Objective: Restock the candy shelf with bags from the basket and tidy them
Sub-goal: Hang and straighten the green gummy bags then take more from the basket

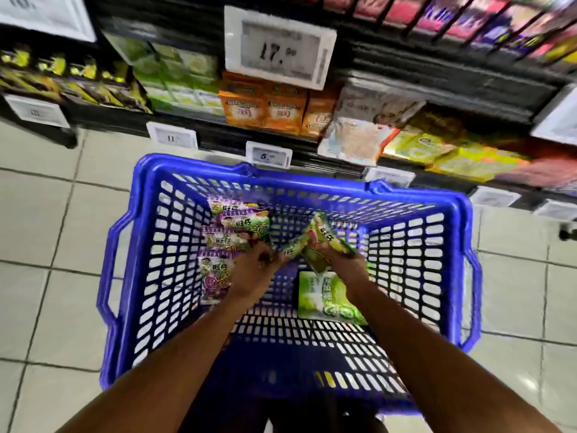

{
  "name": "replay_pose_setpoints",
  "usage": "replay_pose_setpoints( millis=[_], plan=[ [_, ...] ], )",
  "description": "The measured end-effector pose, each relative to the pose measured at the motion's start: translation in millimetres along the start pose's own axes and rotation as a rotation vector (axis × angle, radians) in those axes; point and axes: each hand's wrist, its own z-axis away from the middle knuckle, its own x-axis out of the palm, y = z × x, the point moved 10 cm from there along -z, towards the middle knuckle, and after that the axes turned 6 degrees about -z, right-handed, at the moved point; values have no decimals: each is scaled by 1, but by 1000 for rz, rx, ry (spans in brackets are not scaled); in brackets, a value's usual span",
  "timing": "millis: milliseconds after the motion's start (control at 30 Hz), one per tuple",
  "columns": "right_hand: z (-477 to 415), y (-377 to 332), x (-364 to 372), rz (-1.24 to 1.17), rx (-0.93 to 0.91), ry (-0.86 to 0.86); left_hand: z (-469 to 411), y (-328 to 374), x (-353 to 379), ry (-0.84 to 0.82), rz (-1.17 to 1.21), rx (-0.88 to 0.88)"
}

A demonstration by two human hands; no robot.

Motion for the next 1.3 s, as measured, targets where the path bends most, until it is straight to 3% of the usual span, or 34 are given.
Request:
replay_pose_setpoints(
  millis=[167, 267, 367, 467, 533, 667, 833, 967, 1067, 1167, 1300],
  plan=[
    [100, -37, -21, -364, 124, -191, 68, 30, -52, 127, 431, -191],
    [171, -80, -32, -452, 157, -297, 116, 62, -75, 29, 720, -409],
    [239, -133, -43, -572, 160, -341, 166, 129, -104, -93, 972, -428],
    [312, -199, -51, -676, 124, -438, 216, 209, -153, -152, 1085, -351],
    [365, -245, -60, -614, 72, -488, 253, 268, -192, -204, 1120, -284],
    [463, -341, -91, -351, -116, -355, 322, 372, -272, -231, 1073, -132],
    [590, -473, -126, -241, -490, -374, 415, 484, -373, -30, 667, 143],
    [687, -563, -159, -226, -797, -331, 480, 558, -449, 206, 554, 339],
    [747, -616, -174, -275, -912, -325, 526, 612, -493, 249, 592, 511],
    [791, -665, -175, -350, -950, -434, 560, 666, -532, 252, 577, 674],
    [833, -725, -173, -491, -1013, -501, 578, 713, -588, 257, 605, 780]
  ],
)
